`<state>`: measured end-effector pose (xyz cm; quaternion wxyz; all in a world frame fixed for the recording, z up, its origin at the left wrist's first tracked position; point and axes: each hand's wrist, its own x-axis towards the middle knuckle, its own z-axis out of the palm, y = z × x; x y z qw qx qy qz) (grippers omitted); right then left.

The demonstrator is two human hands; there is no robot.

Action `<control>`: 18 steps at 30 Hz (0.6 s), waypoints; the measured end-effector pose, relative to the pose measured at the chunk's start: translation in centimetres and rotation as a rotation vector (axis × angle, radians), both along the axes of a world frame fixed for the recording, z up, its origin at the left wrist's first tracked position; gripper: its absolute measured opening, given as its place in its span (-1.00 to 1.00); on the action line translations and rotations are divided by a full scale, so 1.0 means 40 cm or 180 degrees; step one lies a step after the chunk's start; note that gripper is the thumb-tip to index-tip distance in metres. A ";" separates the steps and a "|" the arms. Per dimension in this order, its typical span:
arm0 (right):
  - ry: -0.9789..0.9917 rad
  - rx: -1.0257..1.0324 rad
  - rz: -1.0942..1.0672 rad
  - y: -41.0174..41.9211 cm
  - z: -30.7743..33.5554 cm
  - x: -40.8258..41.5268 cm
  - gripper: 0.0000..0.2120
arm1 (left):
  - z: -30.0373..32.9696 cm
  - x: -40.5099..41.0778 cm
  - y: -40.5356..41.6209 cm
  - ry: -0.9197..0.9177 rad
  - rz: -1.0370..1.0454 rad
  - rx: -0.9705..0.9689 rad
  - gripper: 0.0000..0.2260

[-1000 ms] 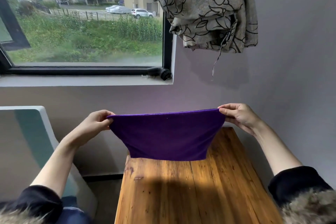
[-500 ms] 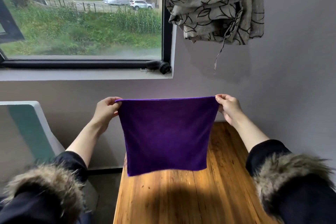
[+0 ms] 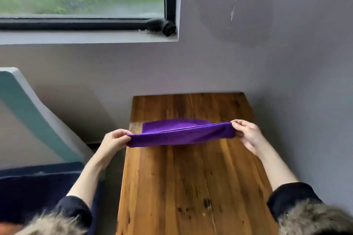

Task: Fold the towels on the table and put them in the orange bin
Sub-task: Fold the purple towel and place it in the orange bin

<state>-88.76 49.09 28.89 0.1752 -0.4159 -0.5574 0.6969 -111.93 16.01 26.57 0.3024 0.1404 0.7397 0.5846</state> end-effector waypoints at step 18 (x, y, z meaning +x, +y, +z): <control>-0.1458 -0.0380 -0.0049 -0.047 -0.278 0.112 -0.83 | -0.244 0.099 -0.039 -0.1283 0.0023 -0.0649 -0.93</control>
